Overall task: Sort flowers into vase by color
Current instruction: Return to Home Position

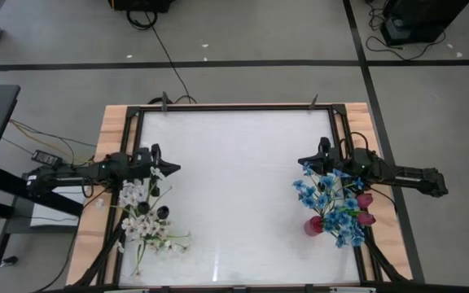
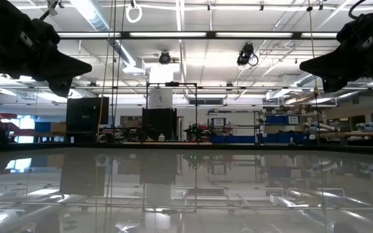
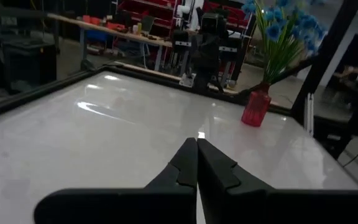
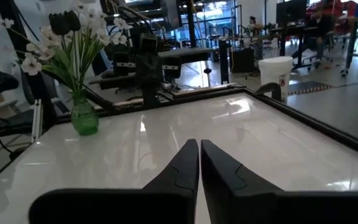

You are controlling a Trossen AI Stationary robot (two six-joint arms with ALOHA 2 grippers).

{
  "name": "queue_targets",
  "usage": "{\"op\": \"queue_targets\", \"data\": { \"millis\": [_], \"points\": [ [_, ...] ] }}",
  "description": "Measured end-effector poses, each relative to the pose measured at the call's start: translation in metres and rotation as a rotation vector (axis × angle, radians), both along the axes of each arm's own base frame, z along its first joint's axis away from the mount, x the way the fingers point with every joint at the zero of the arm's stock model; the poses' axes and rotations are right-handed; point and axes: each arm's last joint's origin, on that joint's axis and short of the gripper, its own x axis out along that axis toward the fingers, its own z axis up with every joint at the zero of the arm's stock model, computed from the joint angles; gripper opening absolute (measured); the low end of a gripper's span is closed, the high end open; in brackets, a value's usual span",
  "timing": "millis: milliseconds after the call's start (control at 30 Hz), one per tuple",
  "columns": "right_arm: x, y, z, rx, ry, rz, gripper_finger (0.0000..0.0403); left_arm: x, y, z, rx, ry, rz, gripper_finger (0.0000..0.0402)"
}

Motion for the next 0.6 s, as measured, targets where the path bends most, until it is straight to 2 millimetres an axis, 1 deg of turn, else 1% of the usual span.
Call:
{"op": "queue_targets", "data": {
  "millis": [167,600],
  "points": [
    [0.0000,0.0000,0.0000,0.021,-0.003,0.000,0.0034,0.0000,0.0000,0.0001,-0.014,-0.003,0.000,0.0020],
    [0.0000,0.0000,0.0000,0.022,-0.003,0.000,0.0034,0.0000,0.0000,0.0000,-0.015,-0.003,0.000,0.0024]
  ]
}}
